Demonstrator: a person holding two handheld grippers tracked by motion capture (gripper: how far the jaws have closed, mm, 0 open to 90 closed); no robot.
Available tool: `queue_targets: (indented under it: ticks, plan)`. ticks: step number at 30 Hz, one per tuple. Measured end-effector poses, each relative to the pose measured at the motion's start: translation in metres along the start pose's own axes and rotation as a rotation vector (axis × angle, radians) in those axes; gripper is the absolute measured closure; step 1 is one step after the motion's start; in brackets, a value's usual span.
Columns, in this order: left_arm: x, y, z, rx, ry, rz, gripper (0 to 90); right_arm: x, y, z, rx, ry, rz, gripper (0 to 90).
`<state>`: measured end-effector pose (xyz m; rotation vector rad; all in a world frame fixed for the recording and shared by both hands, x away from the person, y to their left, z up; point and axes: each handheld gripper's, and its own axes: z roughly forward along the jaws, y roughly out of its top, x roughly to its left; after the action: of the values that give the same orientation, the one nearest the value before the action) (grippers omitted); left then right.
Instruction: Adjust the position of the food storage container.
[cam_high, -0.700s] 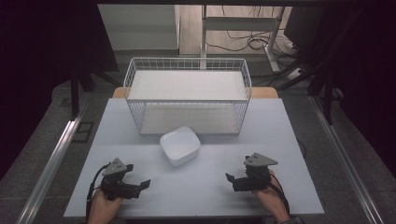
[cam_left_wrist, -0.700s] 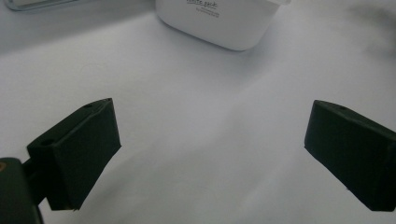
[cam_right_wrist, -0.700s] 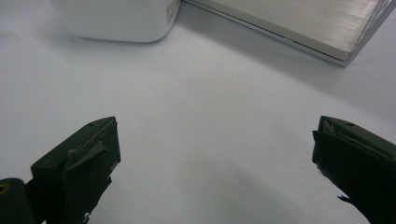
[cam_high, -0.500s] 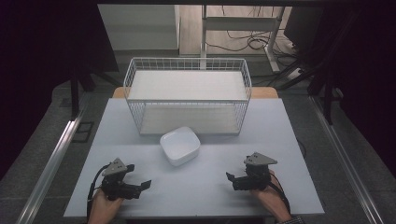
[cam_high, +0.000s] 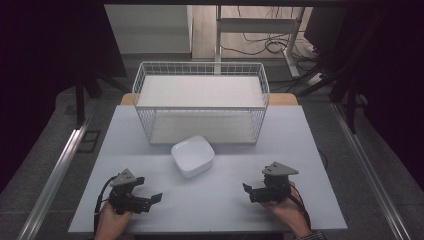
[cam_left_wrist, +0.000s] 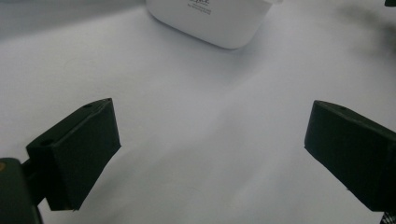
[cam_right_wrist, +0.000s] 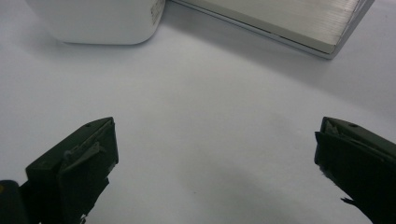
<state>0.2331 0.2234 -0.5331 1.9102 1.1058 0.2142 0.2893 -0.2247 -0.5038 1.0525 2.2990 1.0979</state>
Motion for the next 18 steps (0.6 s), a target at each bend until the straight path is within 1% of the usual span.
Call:
queue_targets:
  ticks: [4, 7, 10, 16, 18]
  plan:
    - [0.0, 0.001, -0.001, -0.008, -0.006, -0.007, 3.3, 0.002, 0.003, 0.0, 0.004, 0.005, 0.007, 0.4]
    - [0.001, 0.003, -0.001, -0.016, -0.004, -0.011, 3.4, 0.003, 0.004, 0.001, 0.009, 0.006, 0.001, 0.7]
    - [0.001, 0.009, 0.001, -0.02, 0.001, 0.0, 3.8, 0.005, 0.008, 0.003, 0.02, 0.021, 0.004, 1.2]
    - [0.0, 0.014, 0.005, -0.021, 0.008, 0.01, 3.6, 0.006, 0.014, 0.007, 0.022, 0.03, 0.005, 3.9]
    - [0.001, 0.016, 0.007, -0.032, 0.007, 0.002, 3.6, 0.006, 0.017, 0.009, 0.02, 0.039, 0.01, 5.2]
